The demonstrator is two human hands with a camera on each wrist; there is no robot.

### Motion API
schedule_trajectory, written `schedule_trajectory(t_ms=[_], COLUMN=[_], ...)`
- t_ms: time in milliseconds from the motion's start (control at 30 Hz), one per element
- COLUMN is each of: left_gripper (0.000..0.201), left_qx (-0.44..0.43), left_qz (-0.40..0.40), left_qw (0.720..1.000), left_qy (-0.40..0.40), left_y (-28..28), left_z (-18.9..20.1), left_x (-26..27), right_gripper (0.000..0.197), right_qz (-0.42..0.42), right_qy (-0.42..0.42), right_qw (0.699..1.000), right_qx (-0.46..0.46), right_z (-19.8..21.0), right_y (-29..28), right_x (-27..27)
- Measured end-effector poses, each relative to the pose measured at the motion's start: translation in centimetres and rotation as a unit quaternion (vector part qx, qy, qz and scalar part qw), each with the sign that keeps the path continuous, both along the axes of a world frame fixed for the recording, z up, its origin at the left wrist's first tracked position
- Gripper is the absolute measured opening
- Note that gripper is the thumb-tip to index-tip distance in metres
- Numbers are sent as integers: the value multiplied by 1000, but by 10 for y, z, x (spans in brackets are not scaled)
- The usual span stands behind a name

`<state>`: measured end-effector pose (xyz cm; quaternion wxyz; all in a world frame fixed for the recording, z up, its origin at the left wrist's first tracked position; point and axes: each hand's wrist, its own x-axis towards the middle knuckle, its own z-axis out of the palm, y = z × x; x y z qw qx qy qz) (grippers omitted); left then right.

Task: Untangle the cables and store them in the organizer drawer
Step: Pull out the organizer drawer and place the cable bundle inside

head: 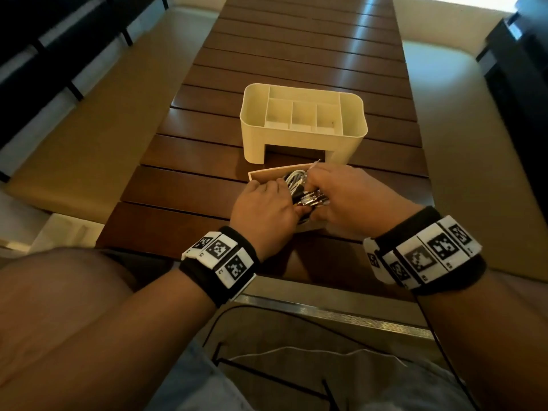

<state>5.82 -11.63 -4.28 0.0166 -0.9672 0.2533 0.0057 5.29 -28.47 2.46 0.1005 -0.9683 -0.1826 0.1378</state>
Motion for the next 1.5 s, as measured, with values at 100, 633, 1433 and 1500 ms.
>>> schedule_trajectory(t_ms=[100,633,1433,1500], left_gripper=[73,60,58,58], left_qx=[-65,-87,-118,-120], left_qz=[-7,-20,-10,-23], left_qw=[998,996,992,992], left_qy=[-4,15,42,35], left_y=[7,5,-5,-2], left_z=[-12,-14,-7,-8], left_x=[-1,-4,3,5], right_gripper=[20,22,9,11], right_qz=[9,-157,-151,-172], right_qy=[-18,100,210,189], right_qw=[999,962,947,951], right_qx=[29,202,190,172], right_z=[-9,4,-4,-3], right_y=[-1,-37,-32,-36], right_x=[5,2,7,8])
